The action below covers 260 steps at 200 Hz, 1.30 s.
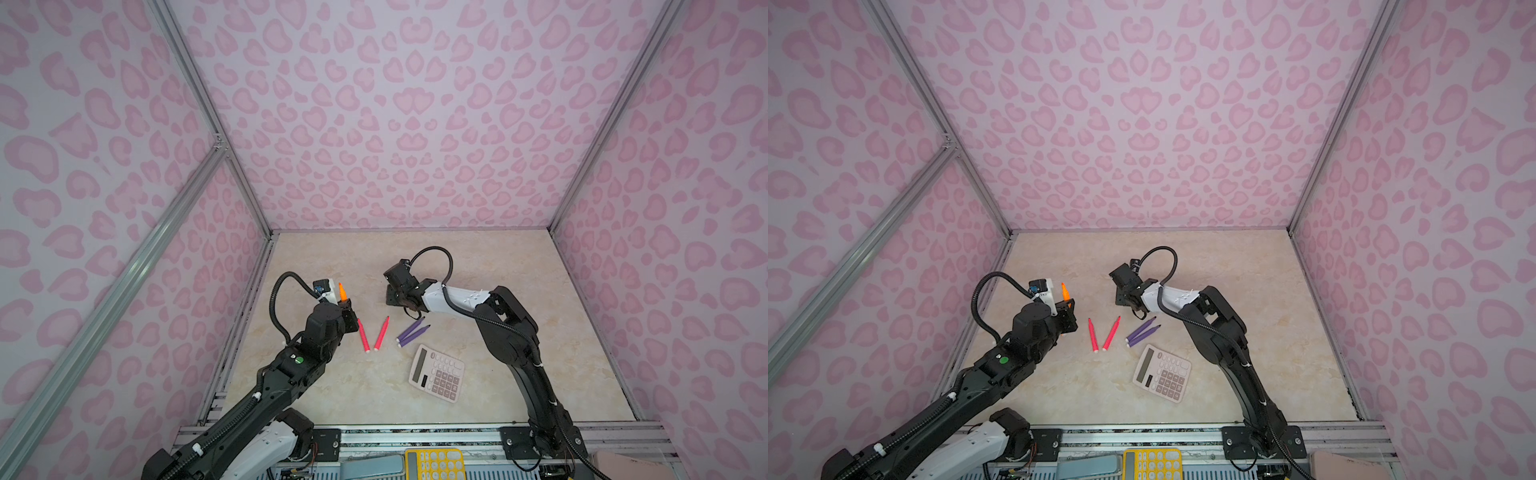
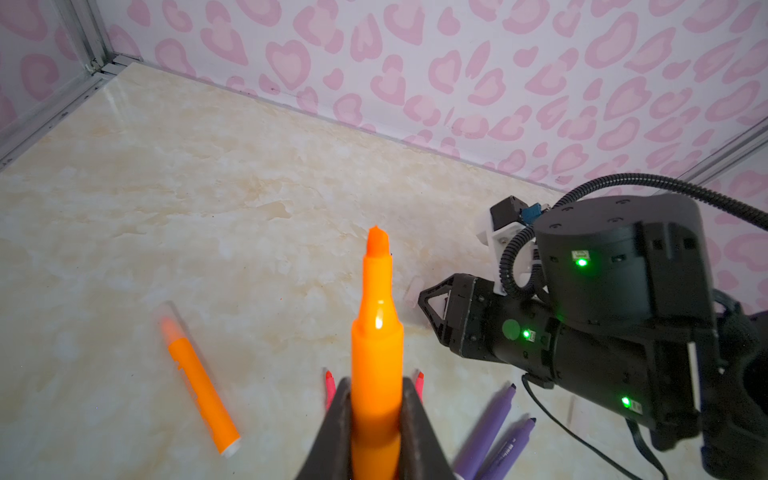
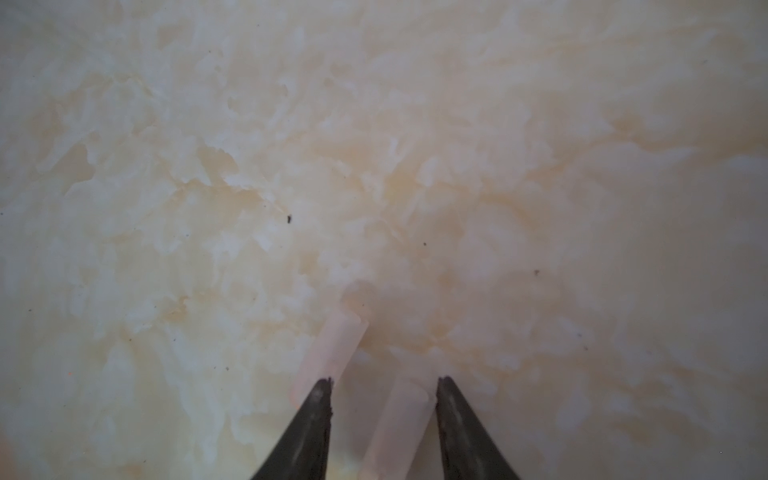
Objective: Insert the pens into the pen caps
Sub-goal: 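Lower the open right gripper over the translucent pink caps and close on one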
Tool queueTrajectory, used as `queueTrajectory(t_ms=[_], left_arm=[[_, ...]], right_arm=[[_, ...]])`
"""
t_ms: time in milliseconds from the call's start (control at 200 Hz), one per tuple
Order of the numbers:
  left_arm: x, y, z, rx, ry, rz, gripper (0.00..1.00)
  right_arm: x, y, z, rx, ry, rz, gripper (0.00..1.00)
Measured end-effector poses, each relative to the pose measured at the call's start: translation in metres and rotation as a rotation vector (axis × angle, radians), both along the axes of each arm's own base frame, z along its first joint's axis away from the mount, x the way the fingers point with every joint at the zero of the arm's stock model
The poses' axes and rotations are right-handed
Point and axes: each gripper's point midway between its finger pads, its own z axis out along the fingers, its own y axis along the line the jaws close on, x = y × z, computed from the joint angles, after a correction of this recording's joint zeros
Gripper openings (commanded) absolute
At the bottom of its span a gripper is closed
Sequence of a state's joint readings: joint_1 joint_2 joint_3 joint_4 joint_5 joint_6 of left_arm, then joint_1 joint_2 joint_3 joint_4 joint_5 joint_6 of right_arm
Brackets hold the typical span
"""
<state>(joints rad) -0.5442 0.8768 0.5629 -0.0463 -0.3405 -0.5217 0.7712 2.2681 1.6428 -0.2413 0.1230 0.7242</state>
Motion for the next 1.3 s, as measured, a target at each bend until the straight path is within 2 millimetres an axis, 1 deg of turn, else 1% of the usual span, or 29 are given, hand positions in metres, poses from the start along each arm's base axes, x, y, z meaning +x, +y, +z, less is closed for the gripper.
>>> queueTrajectory(t_ms=[75,210,320,545,595,645,905,1070,1215,1300], left_arm=[[0.000,0.000,-0.001,0.002,0.003,0.000,0.03],[0.000,0.000,0.000,0.001,0.002,0.000,0.04],[-0.001,0.001,0.001,0.000,0.000,0.000,0.04],[-0.001,0.001,0.003,-0.004,-0.006,0.001,0.04],[-0.001,0.001,0.003,-0.004,-0.006,0.001,0.04],[-0.001,0.002,0.003,-0.004,-0.005,0.002,0.04],[-0.001,0.002,0.003,-0.003,-0.005,0.002,0.04],[-0.001,0.002,0.003,-0.003,-0.005,0.002,0.03],[-0.001,0.002,0.003,-0.004,-0.006,0.004,0.04],[-0.001,0.003,0.004,-0.005,-0.008,0.005,0.03]], right_arm=[[-0.001,-0.001,0.000,-0.023,-0.002,-0.001,0.39],[-0.007,0.000,-0.001,-0.068,-0.009,0.005,0.38],[-0.010,-0.002,-0.002,-0.097,-0.007,0.009,0.35],[-0.001,-0.005,-0.005,-0.130,-0.034,-0.012,0.35],[0.000,-0.005,-0.004,-0.136,-0.038,-0.012,0.33],[0.001,-0.005,-0.005,-0.142,-0.040,-0.015,0.29],[0.003,-0.006,-0.006,-0.158,-0.043,-0.012,0.25],[0.002,-0.005,-0.006,-0.161,-0.044,-0.011,0.26],[0.000,-0.003,-0.005,-0.175,-0.052,-0.005,0.33],[-0.002,-0.003,-0.006,-0.183,-0.053,-0.002,0.34]])
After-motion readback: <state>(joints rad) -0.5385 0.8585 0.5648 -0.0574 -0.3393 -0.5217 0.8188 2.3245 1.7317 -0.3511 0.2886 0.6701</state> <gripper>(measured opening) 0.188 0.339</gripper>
